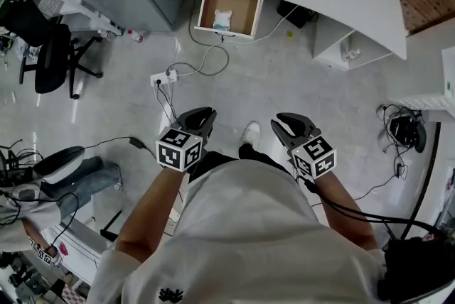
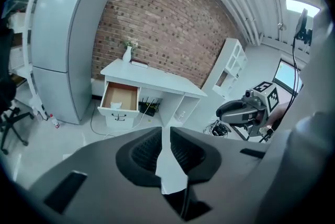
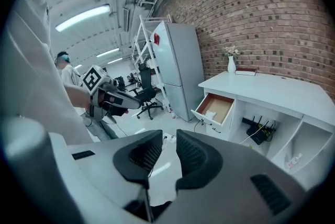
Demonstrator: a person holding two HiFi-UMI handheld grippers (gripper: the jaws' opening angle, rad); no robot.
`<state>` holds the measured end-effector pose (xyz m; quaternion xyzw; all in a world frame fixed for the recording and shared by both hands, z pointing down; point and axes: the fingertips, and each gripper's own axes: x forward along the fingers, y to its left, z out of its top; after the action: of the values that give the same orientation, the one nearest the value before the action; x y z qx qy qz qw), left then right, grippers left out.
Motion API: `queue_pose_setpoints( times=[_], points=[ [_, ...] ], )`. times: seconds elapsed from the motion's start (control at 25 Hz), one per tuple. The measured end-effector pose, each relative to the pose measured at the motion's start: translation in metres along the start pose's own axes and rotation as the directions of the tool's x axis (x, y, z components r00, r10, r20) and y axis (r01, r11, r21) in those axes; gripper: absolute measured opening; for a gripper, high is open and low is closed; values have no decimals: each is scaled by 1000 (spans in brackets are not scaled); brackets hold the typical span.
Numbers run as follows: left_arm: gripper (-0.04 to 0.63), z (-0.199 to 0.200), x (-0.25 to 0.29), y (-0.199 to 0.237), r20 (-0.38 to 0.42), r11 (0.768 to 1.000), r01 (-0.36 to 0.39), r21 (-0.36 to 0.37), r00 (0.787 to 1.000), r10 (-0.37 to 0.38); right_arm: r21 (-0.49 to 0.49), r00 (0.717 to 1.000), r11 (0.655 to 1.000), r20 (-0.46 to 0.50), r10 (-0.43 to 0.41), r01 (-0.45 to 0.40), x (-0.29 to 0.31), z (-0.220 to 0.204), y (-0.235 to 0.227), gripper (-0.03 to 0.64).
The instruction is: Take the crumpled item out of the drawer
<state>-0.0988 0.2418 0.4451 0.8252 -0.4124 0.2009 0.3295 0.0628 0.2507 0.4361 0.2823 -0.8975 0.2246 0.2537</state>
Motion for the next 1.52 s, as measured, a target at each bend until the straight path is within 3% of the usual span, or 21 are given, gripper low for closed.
queue_pose_setpoints(
  times=[0.12, 0.4, 0.96, 1.24, 1.52],
  points=[
    [101, 25, 37, 5, -2, 1000, -11, 0, 1000, 11, -21, 1000, 1000, -8, 0, 0, 1, 2, -36, 110],
    [116, 85, 120, 50, -55, 998, -66, 15, 996, 66, 42, 999, 998, 6, -51, 51, 14, 25, -110, 121],
    [197, 170, 301, 256, -174, 992, -128, -18, 977, 123, 180, 973, 957, -70, -221, 230, 96, 107, -217, 146],
    [240, 171, 395, 346, -241, 990, -135, -49, 963, 120, 220, 965, 944, -143, -219, 246, 171, 132, -244, 156],
    [279, 148, 465, 397, -311, 978, -197, -72, 936, 166, 256, 969, 943, -179, -170, 213, 213, 129, -258, 156]
  ],
)
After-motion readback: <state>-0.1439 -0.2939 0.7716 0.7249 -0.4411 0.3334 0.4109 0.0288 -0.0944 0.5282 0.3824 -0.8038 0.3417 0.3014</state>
